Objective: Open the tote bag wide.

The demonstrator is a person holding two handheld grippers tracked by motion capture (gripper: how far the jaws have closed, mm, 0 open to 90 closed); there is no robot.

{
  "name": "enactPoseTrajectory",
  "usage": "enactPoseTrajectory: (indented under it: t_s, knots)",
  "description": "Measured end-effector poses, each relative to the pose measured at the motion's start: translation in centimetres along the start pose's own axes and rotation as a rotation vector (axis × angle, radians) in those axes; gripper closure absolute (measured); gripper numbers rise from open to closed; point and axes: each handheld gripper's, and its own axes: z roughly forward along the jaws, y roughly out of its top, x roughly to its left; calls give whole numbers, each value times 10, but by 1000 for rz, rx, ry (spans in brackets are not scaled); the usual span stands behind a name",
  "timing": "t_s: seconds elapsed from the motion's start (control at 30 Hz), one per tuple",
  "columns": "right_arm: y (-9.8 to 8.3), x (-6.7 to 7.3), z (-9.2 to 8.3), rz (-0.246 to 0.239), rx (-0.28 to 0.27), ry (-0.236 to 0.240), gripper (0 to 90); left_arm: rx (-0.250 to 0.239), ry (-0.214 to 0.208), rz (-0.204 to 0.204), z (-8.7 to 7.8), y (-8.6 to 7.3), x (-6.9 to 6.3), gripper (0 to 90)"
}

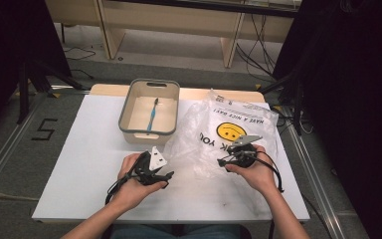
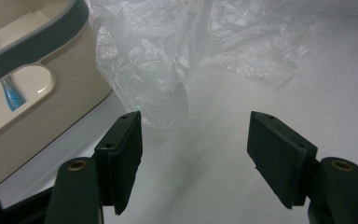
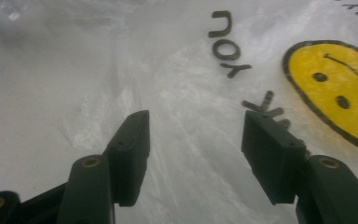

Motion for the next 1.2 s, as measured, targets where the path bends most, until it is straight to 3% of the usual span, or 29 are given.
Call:
enactPoseTrajectory:
  t_s: [0.2,0.4,0.53,0.9,1.1,1.2]
  knots:
    - [0,2,19,-10,64,59,425,-1,4,4,0,0,1,354]
    - [-3,6,30,14,92,82,425,1,2,5,0,0,1,354]
    - [-5,5,33,-3,116,89,451,2,1,5,0,0,0,354]
    - [-8,2,34,52,117,89,722,8,2,13,0,0,0,354]
    - [-7,5,33,43,121,104,878,5,4,11,0,0,0,354]
    - [-6,5,30,39,110,108,900,6,4,14,0,0,0,354]
